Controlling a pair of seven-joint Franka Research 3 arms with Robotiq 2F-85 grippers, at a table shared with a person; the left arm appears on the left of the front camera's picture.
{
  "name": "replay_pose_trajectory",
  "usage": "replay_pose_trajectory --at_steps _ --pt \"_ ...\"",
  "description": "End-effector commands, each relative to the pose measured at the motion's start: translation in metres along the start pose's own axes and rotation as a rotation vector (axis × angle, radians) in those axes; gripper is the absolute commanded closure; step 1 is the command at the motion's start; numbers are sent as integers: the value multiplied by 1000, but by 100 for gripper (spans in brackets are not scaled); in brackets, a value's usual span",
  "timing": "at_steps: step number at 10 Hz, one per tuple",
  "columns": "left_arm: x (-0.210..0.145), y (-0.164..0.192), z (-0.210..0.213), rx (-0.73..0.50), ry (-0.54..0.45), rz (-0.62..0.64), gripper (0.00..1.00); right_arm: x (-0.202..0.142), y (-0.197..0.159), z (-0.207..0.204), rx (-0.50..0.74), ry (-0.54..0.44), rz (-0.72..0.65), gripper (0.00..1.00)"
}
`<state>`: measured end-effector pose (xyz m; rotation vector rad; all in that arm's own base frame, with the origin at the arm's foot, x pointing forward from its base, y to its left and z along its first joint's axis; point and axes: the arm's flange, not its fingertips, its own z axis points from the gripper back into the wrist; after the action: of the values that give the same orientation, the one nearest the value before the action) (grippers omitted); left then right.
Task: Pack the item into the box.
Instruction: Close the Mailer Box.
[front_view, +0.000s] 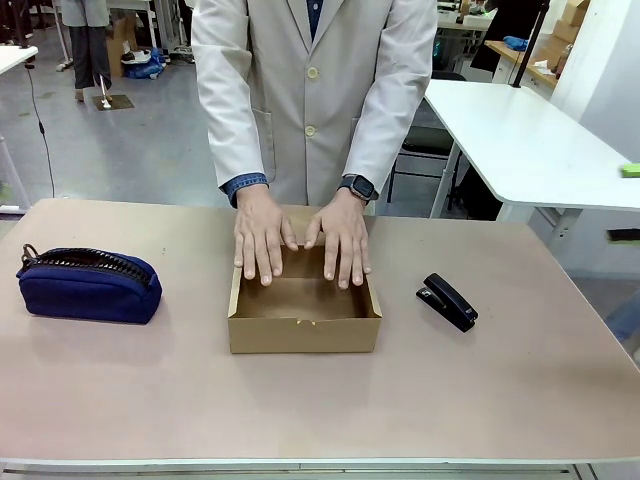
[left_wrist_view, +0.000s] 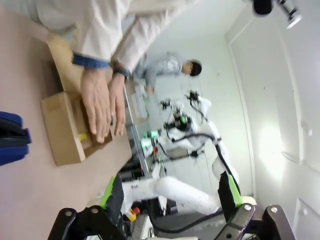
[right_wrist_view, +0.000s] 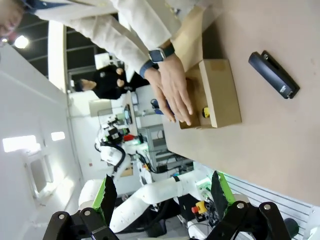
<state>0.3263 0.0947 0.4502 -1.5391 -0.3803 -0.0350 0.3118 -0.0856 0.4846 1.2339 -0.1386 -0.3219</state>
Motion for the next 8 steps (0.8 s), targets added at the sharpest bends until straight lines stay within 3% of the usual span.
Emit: replay_pose_trajectory --at_steps 1,2,4,5,6,8 --pt "21 15 -75 38 188 64 0 41 0 -76 -23 34 50 0" --pt "22 28 -108 92 236 90 0 49 -10 -116 11 77 62 0" --pt "15 48 -150 83 289 150 0 44 -34 -174 18 159 67 0" --pt "14 45 -136 146 316 164 0 41 -34 -163 -52 163 74 0" --pt "4 48 -154 87 300 124 0 32 -27 -165 -23 149 35 0" --pt "4 48 -154 87 300 124 0 32 -27 -165 -23 149 35 0"
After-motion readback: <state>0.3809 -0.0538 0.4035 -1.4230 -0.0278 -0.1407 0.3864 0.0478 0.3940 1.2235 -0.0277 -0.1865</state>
